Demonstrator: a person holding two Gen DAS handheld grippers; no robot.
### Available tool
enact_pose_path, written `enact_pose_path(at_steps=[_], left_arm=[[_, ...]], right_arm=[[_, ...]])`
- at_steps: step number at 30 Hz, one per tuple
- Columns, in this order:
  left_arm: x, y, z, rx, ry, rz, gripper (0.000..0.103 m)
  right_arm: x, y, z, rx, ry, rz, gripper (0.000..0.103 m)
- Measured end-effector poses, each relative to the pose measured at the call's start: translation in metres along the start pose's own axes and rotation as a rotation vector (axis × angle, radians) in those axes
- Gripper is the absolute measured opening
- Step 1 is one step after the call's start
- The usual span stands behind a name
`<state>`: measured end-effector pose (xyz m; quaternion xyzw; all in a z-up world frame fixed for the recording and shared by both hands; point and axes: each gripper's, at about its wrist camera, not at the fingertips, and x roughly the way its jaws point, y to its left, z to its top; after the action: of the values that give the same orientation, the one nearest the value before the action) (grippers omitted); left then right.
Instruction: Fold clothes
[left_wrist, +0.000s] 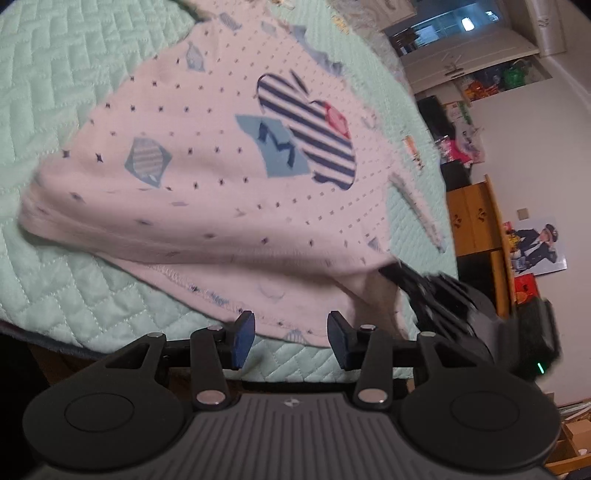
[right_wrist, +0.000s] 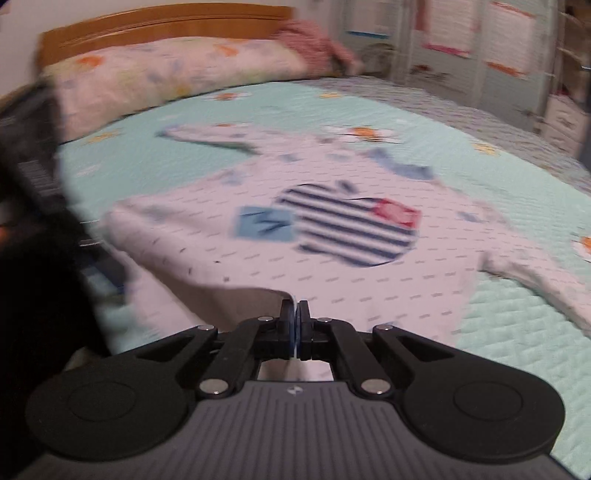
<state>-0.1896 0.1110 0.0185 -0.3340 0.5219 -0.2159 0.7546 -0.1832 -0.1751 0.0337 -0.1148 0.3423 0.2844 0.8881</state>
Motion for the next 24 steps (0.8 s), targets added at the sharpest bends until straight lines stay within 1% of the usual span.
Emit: enact_pose_path(at_steps=[2, 3, 4, 6, 7, 8, 11, 13, 15, 16, 18, 21, 24], left_arm=[[-0.002, 0.002, -0.001, -0.004, -0.003, 0.004, 0.050], [-0.003, 0.004, -0.003, -0.013, -0.003, 0.015, 0.051], [-0.005, 0.008, -0.004, -0.038, -0.006, 0.022, 0.051], [-0.007, 0.019, -0.008, -0.095, -0.013, 0.032, 0.051], [-0.008, 0.025, -0.010, -0.123, -0.017, 0.034, 0.051], [-0.008, 0.029, -0.012, -0.137, -0.023, 0.036, 0.051], [-0.006, 0.039, -0.015, -0.173, -0.044, 0.039, 0.051], [-0.004, 0.041, -0.016, -0.184, -0.064, 0.023, 0.051], [-0.001, 0.043, -0.018, -0.196, -0.085, 0.006, 0.051], [-0.001, 0.045, -0.019, -0.212, -0.100, -0.009, 0.051], [-0.001, 0.051, -0.022, -0.248, -0.131, -0.044, 0.051], [0.000, 0.058, -0.026, -0.293, -0.169, -0.093, 0.051], [0.000, 0.058, -0.025, -0.289, -0.185, -0.110, 0.051]], right_arm=[[0.017, -0.011, 0.002, 0.057, 0.040, -0.035, 0.007], [0.023, -0.015, 0.001, 0.089, 0.057, -0.036, 0.012], [0.025, -0.018, -0.001, 0.122, 0.070, -0.029, 0.022], [0.016, -0.020, -0.006, 0.164, 0.040, -0.007, 0.030], [0.008, -0.020, -0.009, 0.172, 0.014, 0.002, 0.030], [-0.002, -0.016, -0.013, 0.152, -0.011, 0.005, 0.030], [-0.031, 0.004, -0.024, 0.003, -0.055, 0.009, 0.033], [-0.043, 0.026, -0.035, -0.161, -0.026, 0.044, 0.033], [-0.046, 0.049, -0.047, -0.313, 0.017, 0.054, 0.033], [-0.044, 0.057, -0.053, -0.369, 0.034, 0.053, 0.033], [-0.039, 0.069, -0.062, -0.459, 0.055, 0.031, 0.033], [-0.029, 0.079, -0.068, -0.552, 0.052, -0.009, 0.034], [-0.022, 0.086, -0.074, -0.636, 0.026, -0.033, 0.038]])
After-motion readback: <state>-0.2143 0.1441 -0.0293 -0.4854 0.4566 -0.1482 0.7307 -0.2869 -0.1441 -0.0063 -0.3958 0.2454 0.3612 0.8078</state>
